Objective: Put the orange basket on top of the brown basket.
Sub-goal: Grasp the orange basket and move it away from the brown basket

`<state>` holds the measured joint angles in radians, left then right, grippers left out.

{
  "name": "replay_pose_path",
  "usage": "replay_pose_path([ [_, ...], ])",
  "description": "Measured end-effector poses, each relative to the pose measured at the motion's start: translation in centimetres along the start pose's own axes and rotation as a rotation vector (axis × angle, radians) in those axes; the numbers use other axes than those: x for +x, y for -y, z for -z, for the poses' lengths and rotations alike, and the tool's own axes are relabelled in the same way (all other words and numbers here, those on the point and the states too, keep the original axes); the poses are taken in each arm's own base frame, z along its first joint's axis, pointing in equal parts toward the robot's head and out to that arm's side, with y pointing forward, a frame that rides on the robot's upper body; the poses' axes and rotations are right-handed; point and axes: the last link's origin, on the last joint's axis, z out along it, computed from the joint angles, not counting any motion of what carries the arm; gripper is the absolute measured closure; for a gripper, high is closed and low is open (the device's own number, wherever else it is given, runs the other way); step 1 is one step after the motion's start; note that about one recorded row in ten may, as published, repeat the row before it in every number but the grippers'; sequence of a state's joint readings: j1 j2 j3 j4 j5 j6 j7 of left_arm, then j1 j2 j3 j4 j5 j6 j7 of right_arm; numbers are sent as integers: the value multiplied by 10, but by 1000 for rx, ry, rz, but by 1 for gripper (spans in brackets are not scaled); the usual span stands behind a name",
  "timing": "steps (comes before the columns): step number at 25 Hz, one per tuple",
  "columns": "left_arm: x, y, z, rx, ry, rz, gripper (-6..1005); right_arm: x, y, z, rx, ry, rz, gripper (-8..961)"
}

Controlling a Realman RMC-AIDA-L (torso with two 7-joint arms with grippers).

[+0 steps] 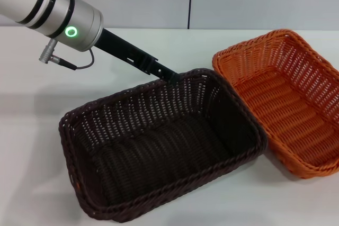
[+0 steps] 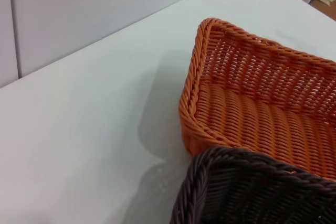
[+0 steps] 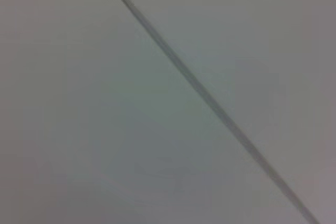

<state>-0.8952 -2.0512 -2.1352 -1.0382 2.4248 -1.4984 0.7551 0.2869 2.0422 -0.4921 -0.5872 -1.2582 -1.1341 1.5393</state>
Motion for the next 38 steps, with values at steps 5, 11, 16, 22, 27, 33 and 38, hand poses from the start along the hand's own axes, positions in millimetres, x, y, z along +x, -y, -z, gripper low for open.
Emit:
replay_pose_path([
  [5, -2, 1, -1, -2, -7, -14, 155, -63, -18, 24, -109, -232, -18, 288],
  [11, -2, 4, -2, 7, -15, -30, 155, -101, -40, 28, -71, -567, -62, 288],
  [16, -4, 5, -3, 13, -5, -46, 155, -116, -57, 21, -17, -817, -75, 289],
  [22, -9, 10, -5, 9, 18, -53, 155, -110, -62, 17, 7, -1010, -178, 289],
  [27, -11, 13, -6, 8, 31, -65, 155, -94, -51, 16, -7, -1052, -312, 289],
  [33, -10, 14, -6, 16, 31, -85, 155, -82, -40, 19, 40, -1043, -375, 289],
  [38, -11, 14, -5, 15, 40, -99, 155, -69, -32, 20, 89, -1073, -395, 289],
])
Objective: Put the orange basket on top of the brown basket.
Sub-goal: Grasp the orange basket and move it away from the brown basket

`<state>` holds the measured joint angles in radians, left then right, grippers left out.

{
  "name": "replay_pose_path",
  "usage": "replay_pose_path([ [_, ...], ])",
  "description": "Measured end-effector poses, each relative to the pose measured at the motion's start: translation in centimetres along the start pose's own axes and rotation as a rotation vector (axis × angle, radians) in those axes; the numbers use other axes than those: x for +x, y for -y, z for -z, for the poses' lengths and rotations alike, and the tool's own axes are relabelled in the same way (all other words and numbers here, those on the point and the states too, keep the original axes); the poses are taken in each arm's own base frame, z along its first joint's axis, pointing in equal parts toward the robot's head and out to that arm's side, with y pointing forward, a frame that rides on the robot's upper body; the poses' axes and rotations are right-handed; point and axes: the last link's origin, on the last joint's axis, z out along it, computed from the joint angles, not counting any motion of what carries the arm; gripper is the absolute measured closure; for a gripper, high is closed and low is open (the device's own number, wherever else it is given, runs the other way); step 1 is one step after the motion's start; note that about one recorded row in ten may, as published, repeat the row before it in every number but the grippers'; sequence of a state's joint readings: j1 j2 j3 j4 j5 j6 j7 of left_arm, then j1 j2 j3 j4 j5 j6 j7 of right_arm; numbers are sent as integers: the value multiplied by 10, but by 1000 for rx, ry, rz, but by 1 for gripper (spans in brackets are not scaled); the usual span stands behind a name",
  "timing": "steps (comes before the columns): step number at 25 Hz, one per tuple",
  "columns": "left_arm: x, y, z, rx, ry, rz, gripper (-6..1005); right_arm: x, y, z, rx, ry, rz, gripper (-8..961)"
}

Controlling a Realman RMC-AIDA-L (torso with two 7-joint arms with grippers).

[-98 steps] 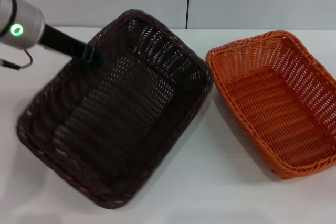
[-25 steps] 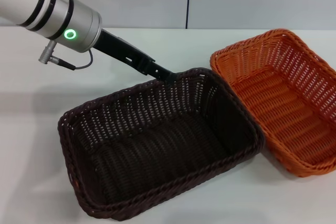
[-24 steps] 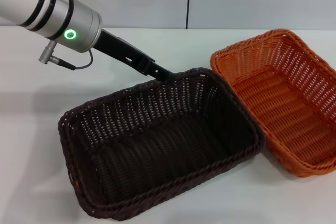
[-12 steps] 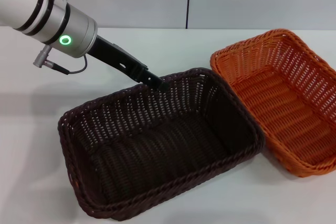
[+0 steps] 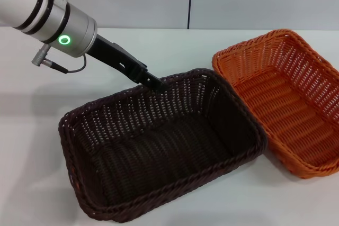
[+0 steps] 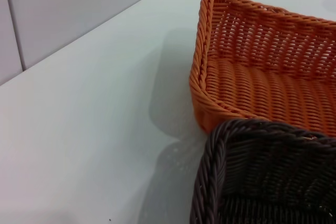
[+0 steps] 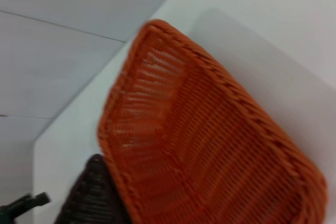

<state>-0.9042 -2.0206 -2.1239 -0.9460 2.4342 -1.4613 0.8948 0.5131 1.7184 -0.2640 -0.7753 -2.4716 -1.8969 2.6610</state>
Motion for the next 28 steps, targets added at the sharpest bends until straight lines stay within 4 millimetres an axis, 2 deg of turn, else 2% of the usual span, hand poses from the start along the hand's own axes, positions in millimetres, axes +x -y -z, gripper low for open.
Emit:
replay_pose_path([
  [6, 1, 0, 0, 5, 6, -5, 155, 2, 9, -16, 65, -46, 1, 288],
  [16, -4, 0, -5, -10, 29, -3, 155, 3, 13, -39, 99, -79, 22, 294],
  [21, -6, 0, -7, -5, 45, -2, 155, 4, 11, -45, 82, -95, 36, 294],
  [28, -5, -1, -8, -8, 48, -3, 155, 3, 9, -45, 67, -84, 46, 293],
])
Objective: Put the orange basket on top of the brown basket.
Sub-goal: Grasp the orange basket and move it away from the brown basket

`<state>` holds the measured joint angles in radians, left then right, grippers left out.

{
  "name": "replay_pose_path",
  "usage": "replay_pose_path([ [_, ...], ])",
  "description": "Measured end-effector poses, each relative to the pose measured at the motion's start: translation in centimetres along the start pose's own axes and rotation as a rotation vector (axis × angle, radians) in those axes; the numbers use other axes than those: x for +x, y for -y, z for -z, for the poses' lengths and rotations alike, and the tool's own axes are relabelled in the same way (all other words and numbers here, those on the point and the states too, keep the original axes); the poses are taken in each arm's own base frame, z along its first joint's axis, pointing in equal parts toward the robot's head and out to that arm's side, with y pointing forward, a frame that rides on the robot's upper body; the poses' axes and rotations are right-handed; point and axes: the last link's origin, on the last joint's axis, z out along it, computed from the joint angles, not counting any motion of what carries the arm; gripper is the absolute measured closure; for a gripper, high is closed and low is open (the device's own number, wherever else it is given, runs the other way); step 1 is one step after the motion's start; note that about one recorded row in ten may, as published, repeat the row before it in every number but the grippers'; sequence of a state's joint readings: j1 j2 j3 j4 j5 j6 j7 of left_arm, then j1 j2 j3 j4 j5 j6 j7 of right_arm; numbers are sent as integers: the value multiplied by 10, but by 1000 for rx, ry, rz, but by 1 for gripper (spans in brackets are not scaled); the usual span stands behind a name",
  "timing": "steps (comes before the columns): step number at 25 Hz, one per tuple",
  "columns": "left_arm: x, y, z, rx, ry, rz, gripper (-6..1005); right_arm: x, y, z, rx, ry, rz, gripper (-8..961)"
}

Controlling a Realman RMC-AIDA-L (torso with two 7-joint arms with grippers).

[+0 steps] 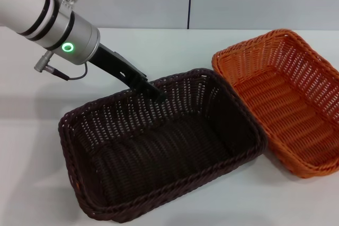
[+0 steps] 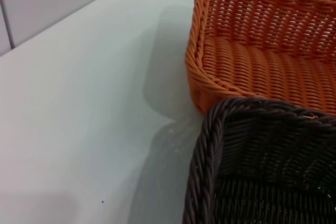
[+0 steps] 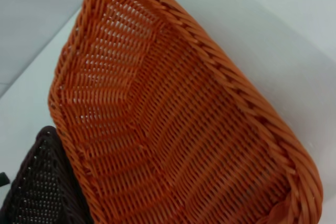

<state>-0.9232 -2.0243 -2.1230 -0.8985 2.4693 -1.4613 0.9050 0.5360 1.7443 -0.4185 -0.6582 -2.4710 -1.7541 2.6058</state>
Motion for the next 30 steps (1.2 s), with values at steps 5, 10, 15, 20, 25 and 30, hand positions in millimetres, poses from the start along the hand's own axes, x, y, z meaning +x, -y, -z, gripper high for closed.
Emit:
replay_pose_path([
  [5, -1, -1, -2, -8, 7, 3, 155, -1, -1, -3, -9, 4, 1, 293],
  [10, -1, -1, -3, -10, 9, 4, 155, -2, -1, -12, -2, 14, 3, 293],
  [15, -2, 1, -4, -1, 21, 2, 155, -3, 0, -16, 6, 31, 2, 294],
  [20, 0, 0, -5, 0, 24, 3, 155, -4, 2, -20, 16, 41, 11, 293],
  [25, 3, -2, -7, -7, 30, 2, 155, -5, 5, -28, 40, 52, 22, 294],
  [30, 7, -2, -7, -9, 36, -5, 155, -5, 8, -35, 48, 64, 31, 295],
])
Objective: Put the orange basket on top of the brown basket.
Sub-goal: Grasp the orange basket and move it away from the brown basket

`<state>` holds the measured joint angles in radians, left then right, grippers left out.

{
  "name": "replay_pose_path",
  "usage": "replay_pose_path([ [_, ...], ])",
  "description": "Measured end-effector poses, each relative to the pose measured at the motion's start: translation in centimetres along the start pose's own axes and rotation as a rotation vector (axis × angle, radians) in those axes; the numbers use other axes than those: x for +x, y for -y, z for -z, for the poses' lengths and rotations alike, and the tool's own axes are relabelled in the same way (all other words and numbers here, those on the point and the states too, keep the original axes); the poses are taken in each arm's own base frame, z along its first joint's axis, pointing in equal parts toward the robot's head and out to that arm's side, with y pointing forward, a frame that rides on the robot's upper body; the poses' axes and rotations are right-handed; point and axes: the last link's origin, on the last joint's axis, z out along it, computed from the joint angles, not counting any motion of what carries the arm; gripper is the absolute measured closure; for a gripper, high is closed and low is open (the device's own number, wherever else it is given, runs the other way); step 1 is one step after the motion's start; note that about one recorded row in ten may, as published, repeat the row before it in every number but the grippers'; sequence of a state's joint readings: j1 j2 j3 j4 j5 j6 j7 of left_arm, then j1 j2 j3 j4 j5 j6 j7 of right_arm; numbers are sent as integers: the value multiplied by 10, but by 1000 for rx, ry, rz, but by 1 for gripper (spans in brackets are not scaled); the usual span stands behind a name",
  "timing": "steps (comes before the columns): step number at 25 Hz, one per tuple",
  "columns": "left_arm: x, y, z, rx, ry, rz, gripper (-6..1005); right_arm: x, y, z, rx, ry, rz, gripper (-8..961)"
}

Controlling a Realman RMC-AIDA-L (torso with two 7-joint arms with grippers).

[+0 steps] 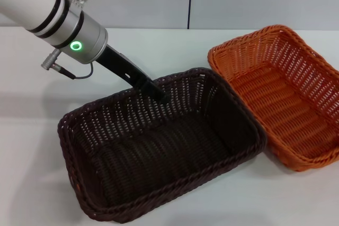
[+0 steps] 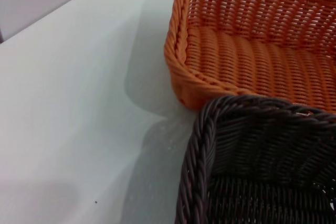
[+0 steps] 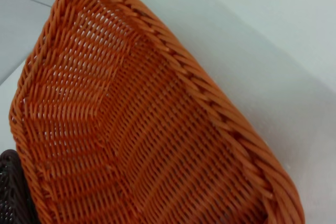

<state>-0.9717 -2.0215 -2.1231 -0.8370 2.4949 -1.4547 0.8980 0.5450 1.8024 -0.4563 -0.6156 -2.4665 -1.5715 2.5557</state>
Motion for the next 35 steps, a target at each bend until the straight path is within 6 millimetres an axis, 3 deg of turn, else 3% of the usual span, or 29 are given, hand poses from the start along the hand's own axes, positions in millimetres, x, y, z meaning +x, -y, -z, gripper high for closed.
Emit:
replay_pose_path([
  [24, 5, 1, -6, 22, 4, 1, 155, -4, 10, 0, 35, 75, 41, 370],
  [35, 4, 2, -9, 28, -7, 16, 155, 1, 16, 15, -44, 163, 12, 516],
])
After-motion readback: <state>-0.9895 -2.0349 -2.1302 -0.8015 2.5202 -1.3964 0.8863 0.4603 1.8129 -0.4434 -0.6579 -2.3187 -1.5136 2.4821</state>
